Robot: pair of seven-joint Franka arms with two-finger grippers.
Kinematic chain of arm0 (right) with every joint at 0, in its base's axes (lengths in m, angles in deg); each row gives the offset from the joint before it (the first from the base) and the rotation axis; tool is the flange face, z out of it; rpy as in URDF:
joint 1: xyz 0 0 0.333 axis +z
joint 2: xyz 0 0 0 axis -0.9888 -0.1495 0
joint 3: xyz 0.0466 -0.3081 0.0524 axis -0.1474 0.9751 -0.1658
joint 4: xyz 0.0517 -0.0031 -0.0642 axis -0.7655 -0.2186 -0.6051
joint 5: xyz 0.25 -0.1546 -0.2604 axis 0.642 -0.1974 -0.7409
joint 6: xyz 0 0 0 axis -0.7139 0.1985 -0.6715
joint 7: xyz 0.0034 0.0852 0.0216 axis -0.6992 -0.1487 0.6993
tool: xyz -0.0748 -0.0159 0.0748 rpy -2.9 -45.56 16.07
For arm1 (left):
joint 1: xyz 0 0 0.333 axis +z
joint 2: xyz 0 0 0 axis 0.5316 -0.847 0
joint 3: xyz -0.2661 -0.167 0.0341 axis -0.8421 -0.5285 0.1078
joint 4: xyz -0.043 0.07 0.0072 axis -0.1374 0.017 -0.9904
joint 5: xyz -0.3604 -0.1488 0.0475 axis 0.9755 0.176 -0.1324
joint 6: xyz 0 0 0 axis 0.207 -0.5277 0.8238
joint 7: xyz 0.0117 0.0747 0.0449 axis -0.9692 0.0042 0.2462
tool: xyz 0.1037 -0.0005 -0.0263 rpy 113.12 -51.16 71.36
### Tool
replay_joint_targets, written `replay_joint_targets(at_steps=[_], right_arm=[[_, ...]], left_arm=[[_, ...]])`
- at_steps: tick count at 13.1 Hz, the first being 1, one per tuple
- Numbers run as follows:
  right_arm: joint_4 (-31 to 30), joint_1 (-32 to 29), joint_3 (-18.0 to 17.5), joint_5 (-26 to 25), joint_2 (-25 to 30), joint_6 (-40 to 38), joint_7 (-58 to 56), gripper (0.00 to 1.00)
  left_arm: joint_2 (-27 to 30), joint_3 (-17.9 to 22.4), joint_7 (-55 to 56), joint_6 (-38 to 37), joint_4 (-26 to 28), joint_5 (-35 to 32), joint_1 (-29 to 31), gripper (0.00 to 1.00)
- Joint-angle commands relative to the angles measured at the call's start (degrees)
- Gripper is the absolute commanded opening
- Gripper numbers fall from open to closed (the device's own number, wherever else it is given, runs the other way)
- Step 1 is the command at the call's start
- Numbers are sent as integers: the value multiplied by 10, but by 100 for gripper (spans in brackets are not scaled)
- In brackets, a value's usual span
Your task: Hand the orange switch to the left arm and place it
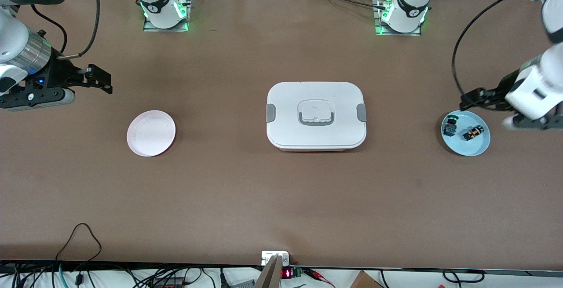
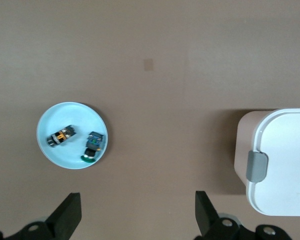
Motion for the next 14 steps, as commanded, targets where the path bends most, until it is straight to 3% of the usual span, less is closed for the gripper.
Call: replay_joint_targets(at_steps=[1,3,14], right_arm=[[4,-3,-1,8,3,-9,6,100],[4,-3,-1,8,3,-8,6,100],[4,-4,-1,8,3,-9,4,100]], left_arm=[[57,22,-46,55,75,4,-26,100],[46,22,-80,92,75,6,-20,100],[47,22,-62,46,65,4,-19,100]])
